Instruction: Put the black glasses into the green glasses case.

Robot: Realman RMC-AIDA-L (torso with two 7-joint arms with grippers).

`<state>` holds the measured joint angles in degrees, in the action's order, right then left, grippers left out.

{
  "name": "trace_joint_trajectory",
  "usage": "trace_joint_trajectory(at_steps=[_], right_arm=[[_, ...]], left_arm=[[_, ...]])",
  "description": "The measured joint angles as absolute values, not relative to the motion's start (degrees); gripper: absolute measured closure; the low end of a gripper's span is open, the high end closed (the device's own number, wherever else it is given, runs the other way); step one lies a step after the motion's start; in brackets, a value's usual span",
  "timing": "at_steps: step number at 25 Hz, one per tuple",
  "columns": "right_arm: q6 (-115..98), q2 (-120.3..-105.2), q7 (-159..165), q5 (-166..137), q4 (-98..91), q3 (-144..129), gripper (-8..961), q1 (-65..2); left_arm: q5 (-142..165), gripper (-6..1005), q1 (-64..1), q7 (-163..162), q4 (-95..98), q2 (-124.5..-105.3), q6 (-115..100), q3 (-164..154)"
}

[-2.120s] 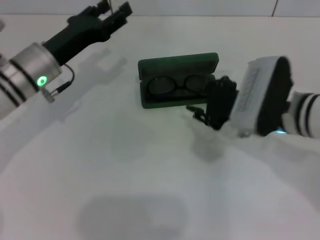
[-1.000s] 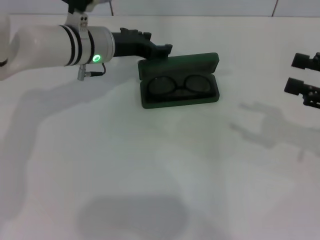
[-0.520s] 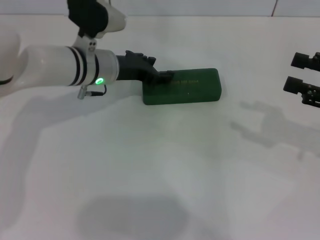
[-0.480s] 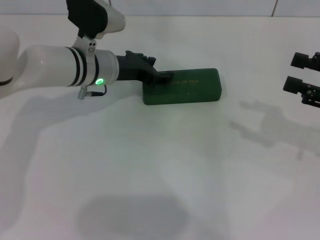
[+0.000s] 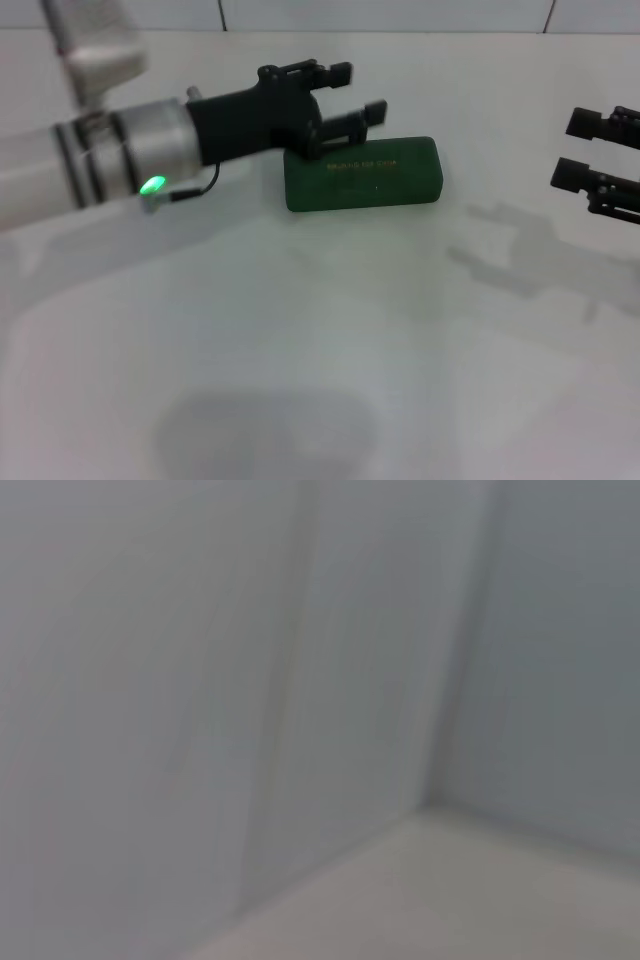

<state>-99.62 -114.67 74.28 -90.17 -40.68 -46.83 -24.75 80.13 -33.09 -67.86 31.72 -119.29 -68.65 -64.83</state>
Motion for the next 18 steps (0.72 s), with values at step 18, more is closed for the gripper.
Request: trace_joint_trajectory(at_steps=[18], right_arm=[[-100.9,-115.49,66.5,-90.4,-40.4,-60.6,293,-28.8]], left_arm=[[83.4,325,-23.3,-50.0,32.2,-116.41,-105.3,-64.6]])
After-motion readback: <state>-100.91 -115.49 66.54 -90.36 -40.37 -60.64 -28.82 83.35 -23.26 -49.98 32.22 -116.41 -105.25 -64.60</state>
